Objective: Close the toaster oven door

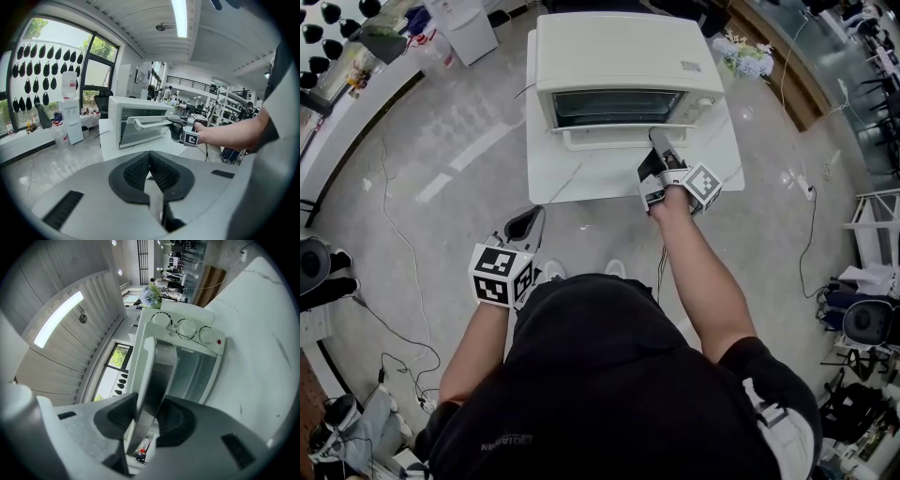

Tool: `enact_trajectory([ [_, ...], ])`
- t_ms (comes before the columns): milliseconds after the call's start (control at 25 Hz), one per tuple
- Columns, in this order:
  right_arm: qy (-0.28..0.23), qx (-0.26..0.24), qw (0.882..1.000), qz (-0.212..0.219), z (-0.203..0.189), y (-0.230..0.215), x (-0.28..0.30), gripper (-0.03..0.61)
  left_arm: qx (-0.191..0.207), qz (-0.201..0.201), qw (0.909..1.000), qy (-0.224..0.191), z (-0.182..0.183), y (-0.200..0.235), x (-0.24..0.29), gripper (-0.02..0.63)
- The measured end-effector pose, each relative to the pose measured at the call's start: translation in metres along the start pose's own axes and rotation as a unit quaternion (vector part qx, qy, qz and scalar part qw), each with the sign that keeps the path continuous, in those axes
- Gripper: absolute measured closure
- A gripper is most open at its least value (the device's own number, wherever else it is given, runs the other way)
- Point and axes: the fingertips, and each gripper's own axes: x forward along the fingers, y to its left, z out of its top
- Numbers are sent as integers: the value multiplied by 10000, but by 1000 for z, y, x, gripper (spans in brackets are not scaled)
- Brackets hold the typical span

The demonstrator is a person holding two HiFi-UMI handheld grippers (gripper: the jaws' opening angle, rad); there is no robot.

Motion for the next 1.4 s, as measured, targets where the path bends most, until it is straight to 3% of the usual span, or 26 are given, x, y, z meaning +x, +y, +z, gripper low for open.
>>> enact_trajectory([
  [1400,-10,-37,9998,192,24,19,50,460,-70,144,9999,-4,-4,11,-5,612],
])
